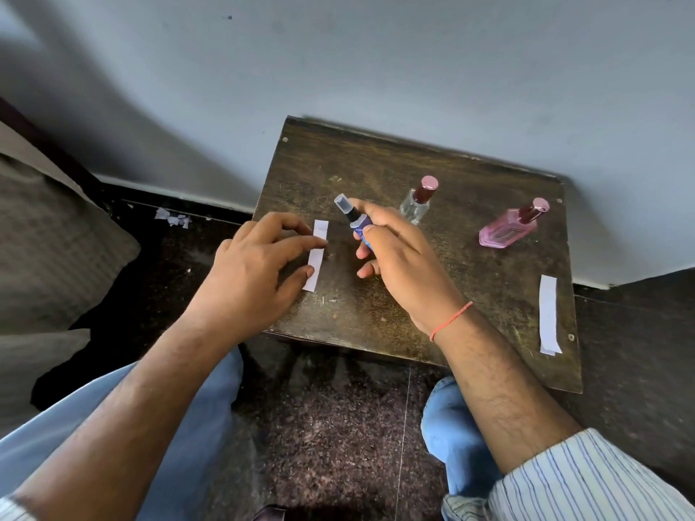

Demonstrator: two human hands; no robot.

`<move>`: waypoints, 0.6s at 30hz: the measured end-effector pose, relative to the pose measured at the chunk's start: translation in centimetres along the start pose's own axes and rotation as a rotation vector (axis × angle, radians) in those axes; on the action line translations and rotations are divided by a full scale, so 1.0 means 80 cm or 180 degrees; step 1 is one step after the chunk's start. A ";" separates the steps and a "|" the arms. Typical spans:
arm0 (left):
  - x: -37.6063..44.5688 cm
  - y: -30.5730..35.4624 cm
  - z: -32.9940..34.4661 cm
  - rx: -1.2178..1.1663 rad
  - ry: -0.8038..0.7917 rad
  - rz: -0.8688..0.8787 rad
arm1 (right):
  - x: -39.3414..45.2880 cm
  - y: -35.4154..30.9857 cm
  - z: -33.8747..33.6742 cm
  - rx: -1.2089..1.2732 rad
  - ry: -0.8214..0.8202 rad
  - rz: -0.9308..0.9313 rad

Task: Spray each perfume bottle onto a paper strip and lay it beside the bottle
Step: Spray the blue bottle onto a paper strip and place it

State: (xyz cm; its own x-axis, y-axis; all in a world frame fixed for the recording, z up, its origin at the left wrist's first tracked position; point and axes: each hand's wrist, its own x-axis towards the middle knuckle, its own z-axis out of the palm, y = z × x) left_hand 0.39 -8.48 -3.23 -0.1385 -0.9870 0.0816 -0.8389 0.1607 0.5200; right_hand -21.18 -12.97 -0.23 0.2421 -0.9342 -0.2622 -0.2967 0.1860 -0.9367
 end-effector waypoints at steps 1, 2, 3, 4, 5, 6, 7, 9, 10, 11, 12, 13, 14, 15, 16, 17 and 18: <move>-0.001 0.001 0.001 0.0046 -0.0023 -0.0036 | 0.002 -0.001 0.002 0.0024 0.0045 -0.0015; -0.002 0.000 0.003 0.0073 -0.0046 -0.0060 | 0.005 -0.001 0.004 0.0045 0.0086 -0.0023; -0.003 0.000 0.004 0.0097 -0.0058 -0.0068 | 0.009 0.000 0.007 0.0059 0.0128 -0.0035; -0.004 0.000 0.005 0.0117 -0.0066 -0.0077 | 0.013 0.002 0.011 0.0019 0.0174 -0.0072; -0.004 -0.001 0.007 0.0125 -0.0078 -0.0096 | 0.016 0.003 0.014 -0.0049 0.0237 -0.0133; -0.004 -0.002 0.007 0.0128 -0.0091 -0.0106 | 0.018 0.004 0.017 -0.0139 0.0319 -0.0207; -0.004 -0.003 0.007 0.0132 -0.0106 -0.0113 | 0.021 0.005 0.019 -0.0187 0.0396 -0.0287; -0.004 -0.005 0.007 0.0135 -0.0144 -0.0114 | 0.025 0.005 0.022 -0.0185 0.0529 -0.0432; -0.004 -0.005 0.006 0.0138 -0.0161 -0.0107 | 0.027 0.005 0.022 -0.0202 0.0598 -0.0495; -0.003 -0.006 0.006 0.0148 -0.0172 -0.0094 | 0.029 0.005 0.022 -0.0228 0.0660 -0.0554; -0.003 -0.007 0.006 0.0160 -0.0181 -0.0082 | 0.030 0.005 0.023 -0.0260 0.0698 -0.0594; -0.003 -0.007 0.006 0.0164 -0.0192 -0.0073 | 0.031 0.005 0.025 -0.0284 0.0711 -0.0636; -0.003 -0.007 0.006 0.0159 -0.0203 -0.0065 | 0.033 0.006 0.027 -0.0323 0.0720 -0.0660; -0.003 -0.008 0.007 0.0152 -0.0210 -0.0064 | 0.034 0.007 0.029 -0.0353 0.0717 -0.0666; -0.002 -0.008 0.006 0.0148 -0.0214 -0.0066 | 0.036 0.008 0.031 -0.0378 0.0713 -0.0657; -0.003 -0.009 0.006 0.0152 -0.0219 -0.0070 | 0.037 0.010 0.033 -0.0389 0.0706 -0.0644; -0.003 -0.009 0.006 0.0158 -0.0224 -0.0072 | 0.037 0.011 0.034 -0.0416 0.0713 -0.0635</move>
State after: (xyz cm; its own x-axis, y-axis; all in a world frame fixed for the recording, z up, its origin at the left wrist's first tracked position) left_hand 0.76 -8.40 -4.03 -0.1544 -0.9880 0.0094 -0.8670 0.1401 0.4782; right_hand -18.19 -14.77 -2.45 0.1024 -0.9947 -0.0052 -0.3834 -0.0346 -0.9229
